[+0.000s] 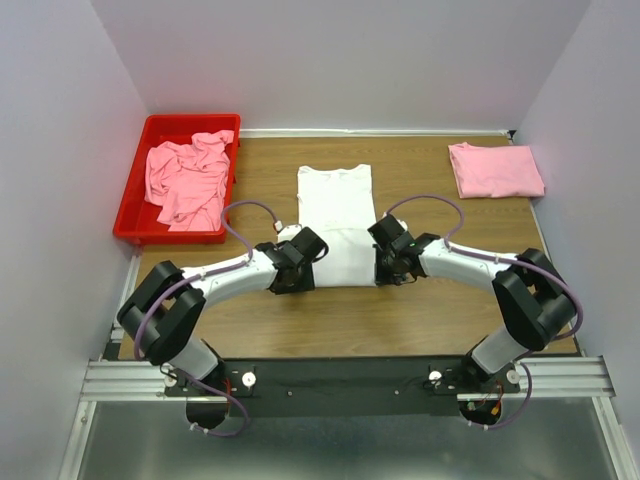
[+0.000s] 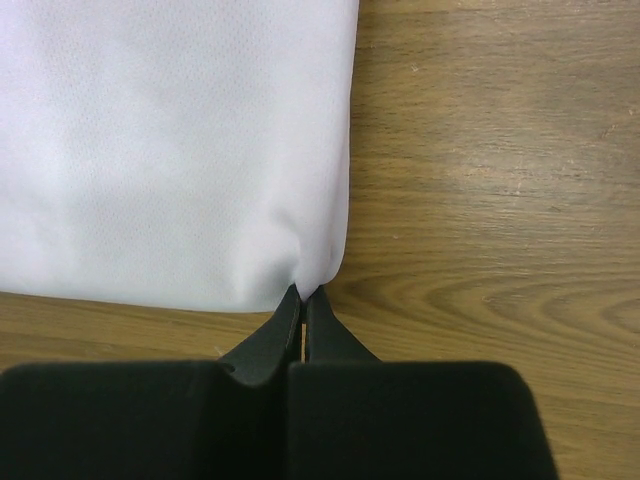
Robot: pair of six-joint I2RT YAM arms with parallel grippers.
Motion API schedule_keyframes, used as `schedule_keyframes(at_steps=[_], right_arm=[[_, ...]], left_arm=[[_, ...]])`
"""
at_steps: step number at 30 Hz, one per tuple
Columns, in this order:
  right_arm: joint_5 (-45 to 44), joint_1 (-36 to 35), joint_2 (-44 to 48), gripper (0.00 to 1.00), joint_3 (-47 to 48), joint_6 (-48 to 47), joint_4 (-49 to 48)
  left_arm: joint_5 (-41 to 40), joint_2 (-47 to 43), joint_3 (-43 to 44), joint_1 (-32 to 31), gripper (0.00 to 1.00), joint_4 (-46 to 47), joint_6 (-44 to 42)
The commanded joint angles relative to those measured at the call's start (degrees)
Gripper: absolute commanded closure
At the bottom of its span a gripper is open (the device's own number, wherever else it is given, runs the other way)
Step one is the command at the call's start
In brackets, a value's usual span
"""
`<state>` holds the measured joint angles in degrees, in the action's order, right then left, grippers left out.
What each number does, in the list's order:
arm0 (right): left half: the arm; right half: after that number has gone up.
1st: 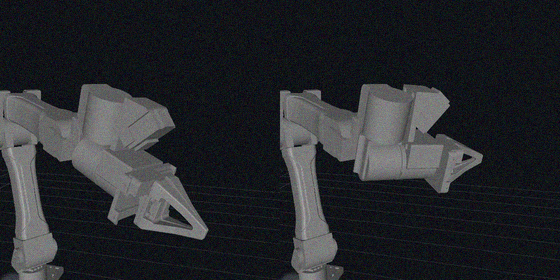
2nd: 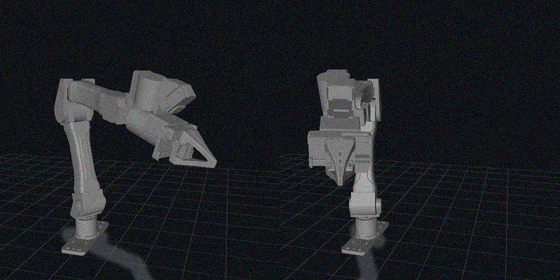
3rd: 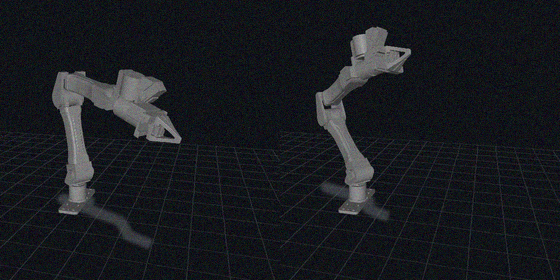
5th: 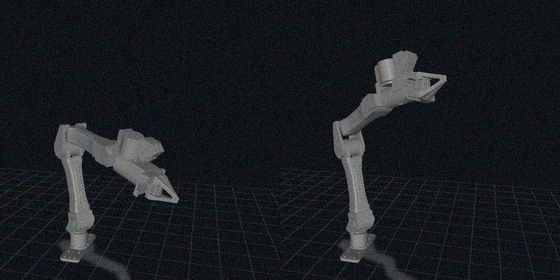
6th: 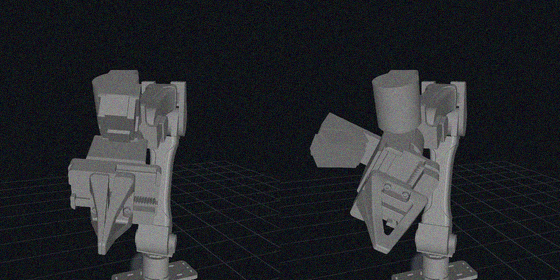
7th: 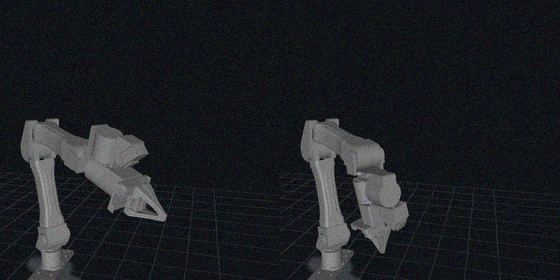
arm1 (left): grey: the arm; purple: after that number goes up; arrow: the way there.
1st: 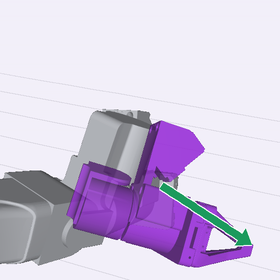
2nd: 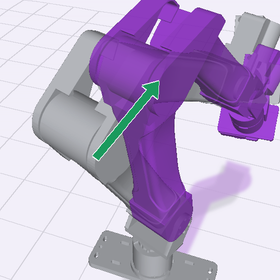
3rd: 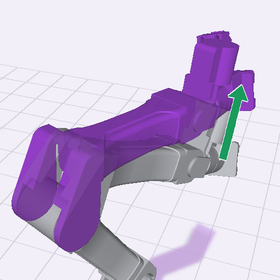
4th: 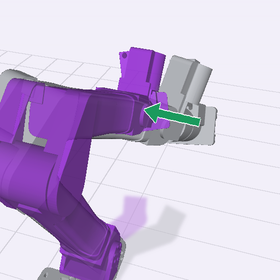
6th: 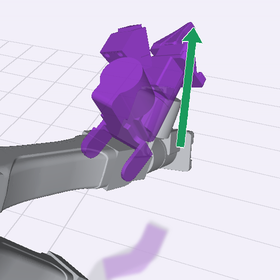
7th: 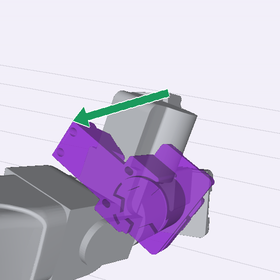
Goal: Fold and stack the t-shirts
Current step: Fold the tshirt
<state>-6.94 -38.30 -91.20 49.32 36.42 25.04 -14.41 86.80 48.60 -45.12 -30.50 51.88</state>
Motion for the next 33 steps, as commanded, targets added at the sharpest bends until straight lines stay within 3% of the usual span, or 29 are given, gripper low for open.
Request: schedule_keyframes(at_steps=[1,26,31,33], right_arm=[[-4.66,-0.37,-2.67,0.99,-4.41,-2.67,5.02],[-2.73,-0.37,-1.44,0.99,-7.22,-3.82,2.56],[-2.29,-0.45,-1.44,0.99,-7.22,-4.08,2.56],[-2.29,-0.37,-1.44,0.99,-7.22,-4.08,2.47]], left_arm=[[-2.81,0.82,1.5,-0.32,0.43,-0.7,4.1],[-2.99,8.11,2.91,-0.23,0.55,0.27,4.9],[-1.85,9.17,3.08,-0.32,0.68,0.18,4.2],[-1.58,9.35,2.91,-0.32,0.79,0.27,4.11]])
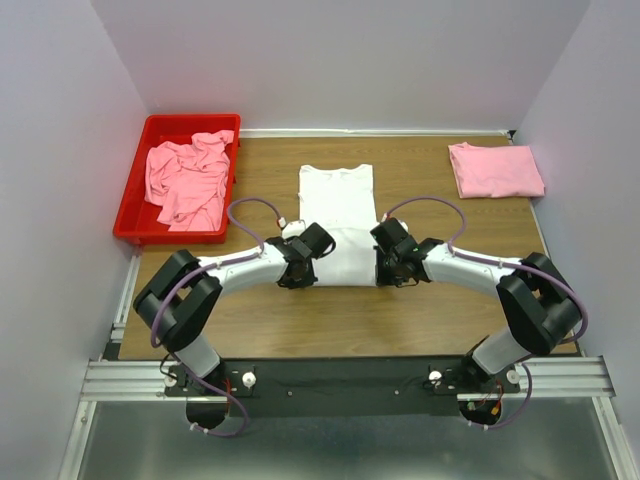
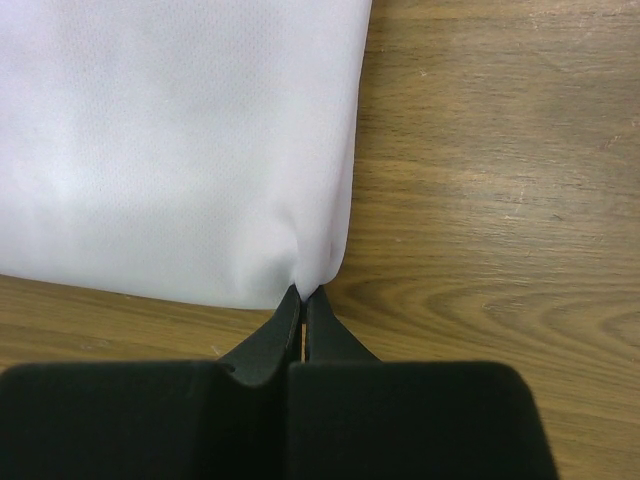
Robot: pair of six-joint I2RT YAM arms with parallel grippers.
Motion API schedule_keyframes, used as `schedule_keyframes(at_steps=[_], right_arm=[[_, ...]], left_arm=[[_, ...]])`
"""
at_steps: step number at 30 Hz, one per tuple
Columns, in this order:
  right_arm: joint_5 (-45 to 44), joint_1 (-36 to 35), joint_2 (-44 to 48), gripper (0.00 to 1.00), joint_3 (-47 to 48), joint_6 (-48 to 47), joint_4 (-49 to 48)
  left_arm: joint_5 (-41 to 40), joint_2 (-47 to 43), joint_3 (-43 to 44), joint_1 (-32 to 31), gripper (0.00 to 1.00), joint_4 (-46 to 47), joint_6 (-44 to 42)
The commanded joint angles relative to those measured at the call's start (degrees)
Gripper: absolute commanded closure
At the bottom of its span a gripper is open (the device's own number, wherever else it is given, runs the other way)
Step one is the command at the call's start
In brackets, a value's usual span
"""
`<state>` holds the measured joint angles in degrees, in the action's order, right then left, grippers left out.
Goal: Fold and stack the t-shirts
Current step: Fold the tshirt
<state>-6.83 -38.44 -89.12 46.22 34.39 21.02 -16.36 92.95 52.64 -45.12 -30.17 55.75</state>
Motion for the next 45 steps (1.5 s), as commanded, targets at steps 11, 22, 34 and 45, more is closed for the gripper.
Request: schedule_keyframes(at_steps=[11,22,34,45], right_arm=[[8.91,-3.03,5.78,0.99,-9.03,0.4,11.5],[14.04,-8.15,25.39,0.99,-6.06,10.78,33.1],[-7.31,-7.53,19.26,0.99,17.67,6.39,42.62],[-9.69,-5.87,9.51,0.99,31.82,0.16,42.35]], left_arm=[[4.22,-4.86,-4.47,-7.24,1.0,-8.56,0.41],[18.79,-28.15,-13.53,-21.39,1.0,-13.78,12.19],[16.0,-33.53,-6.94,-6.04,1.0,-10.26,-3.79],[20.22,-31.86,-3.86,4.33,1.0,-6.48,-13.11]])
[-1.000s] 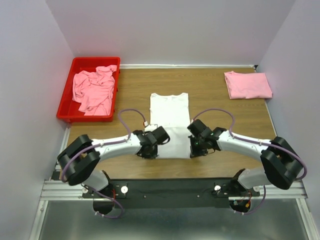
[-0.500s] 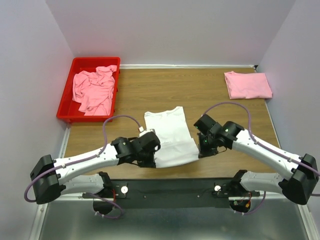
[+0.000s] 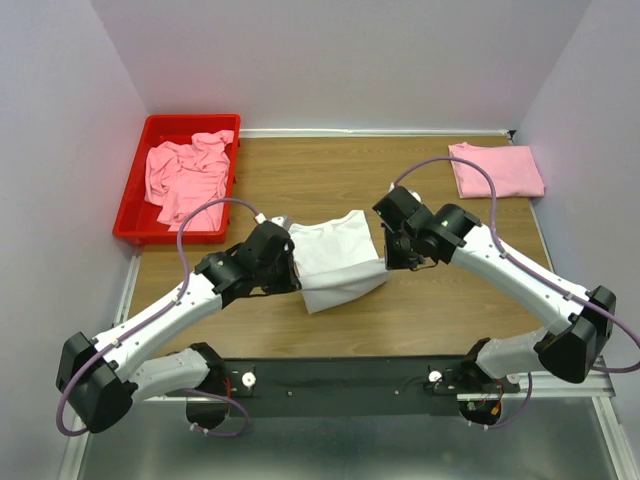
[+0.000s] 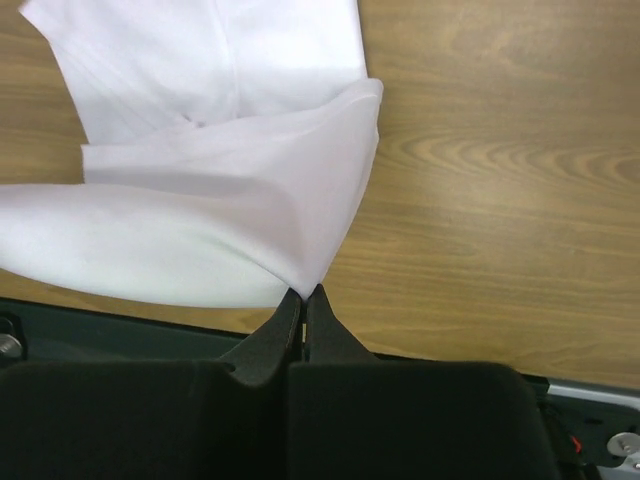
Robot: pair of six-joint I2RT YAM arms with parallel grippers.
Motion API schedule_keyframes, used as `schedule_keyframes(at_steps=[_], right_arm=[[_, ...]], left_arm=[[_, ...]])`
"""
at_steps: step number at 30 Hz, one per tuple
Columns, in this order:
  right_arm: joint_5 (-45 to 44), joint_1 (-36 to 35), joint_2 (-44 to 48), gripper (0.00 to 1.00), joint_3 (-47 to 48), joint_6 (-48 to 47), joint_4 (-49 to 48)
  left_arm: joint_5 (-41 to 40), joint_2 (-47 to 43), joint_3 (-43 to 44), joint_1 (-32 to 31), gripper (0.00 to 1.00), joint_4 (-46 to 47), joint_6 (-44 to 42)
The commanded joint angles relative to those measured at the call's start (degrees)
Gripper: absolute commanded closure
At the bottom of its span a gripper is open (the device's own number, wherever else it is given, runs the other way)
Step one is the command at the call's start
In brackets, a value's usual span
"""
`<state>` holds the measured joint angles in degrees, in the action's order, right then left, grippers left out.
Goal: Fold and stack the t-shirts
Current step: Fold the tshirt
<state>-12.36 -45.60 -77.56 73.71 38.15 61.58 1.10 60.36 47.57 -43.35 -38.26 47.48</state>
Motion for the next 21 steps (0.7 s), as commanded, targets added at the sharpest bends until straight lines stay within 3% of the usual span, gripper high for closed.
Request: schedule_keyframes(at_steps=[1,21], right_arm=[[-4.16,1.66,-2.68,0.99,5.29,-4.05,1.79],[1.9,11.76,-20.16,0.99,21.2,-16.61,-3.13]], left_arm=[[2.85,0.9,1.64,2.92,1.0,1.78,-5.21],[7.68,11.35,5.69,17.41,1.0,8.9,-16.27]])
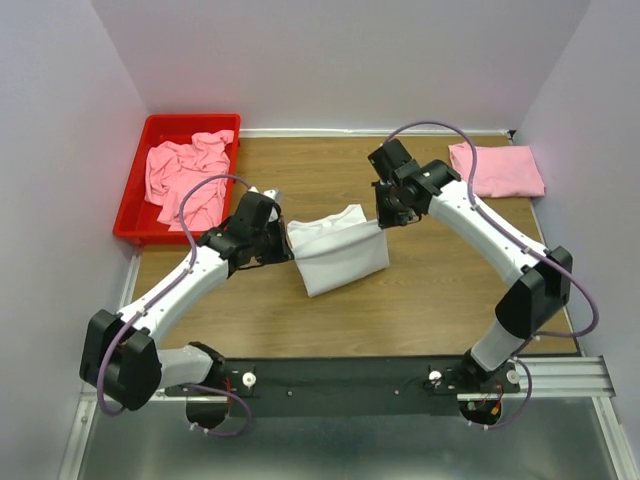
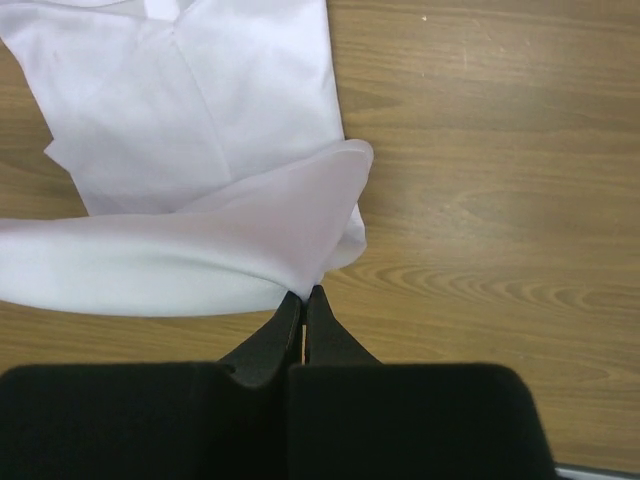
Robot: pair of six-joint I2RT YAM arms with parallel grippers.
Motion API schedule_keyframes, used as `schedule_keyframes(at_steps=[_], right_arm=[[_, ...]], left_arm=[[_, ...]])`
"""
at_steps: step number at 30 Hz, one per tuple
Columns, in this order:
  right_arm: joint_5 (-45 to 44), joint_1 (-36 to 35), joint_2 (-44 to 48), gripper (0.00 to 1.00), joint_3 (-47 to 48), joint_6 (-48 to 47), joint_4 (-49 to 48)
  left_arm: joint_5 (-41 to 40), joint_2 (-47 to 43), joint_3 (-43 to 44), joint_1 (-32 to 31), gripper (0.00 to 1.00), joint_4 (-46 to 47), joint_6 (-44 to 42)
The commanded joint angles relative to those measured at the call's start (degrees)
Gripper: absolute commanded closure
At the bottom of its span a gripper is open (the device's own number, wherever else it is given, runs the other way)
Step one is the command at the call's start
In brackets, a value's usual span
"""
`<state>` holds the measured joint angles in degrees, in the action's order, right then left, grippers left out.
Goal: Fold and stack the t-shirts
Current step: Fold the tshirt
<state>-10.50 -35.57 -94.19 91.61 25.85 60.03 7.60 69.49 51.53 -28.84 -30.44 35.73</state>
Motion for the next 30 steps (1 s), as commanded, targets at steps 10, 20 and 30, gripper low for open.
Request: schedule_keyframes(at_steps=[10,20,30], right_arm=[[3.03,5.34,-14.52,0.99,9.63,-7.83,-7.29],[6.37,10.7,-23.84,0.99,5.87,-7.21,-19.24],[8.65,11.05,-25.78,0.99,2.43,-8.71,-26.89]], left_arm=[[0.76,14.08,5.33,8.18,1.0,7.14,-8.83],[-4.95,31.03,15.7,8.98,1.0,13.65,-10.24],[-9.18,32.11,12.02,9.41,1.0,18.39,-6.99]])
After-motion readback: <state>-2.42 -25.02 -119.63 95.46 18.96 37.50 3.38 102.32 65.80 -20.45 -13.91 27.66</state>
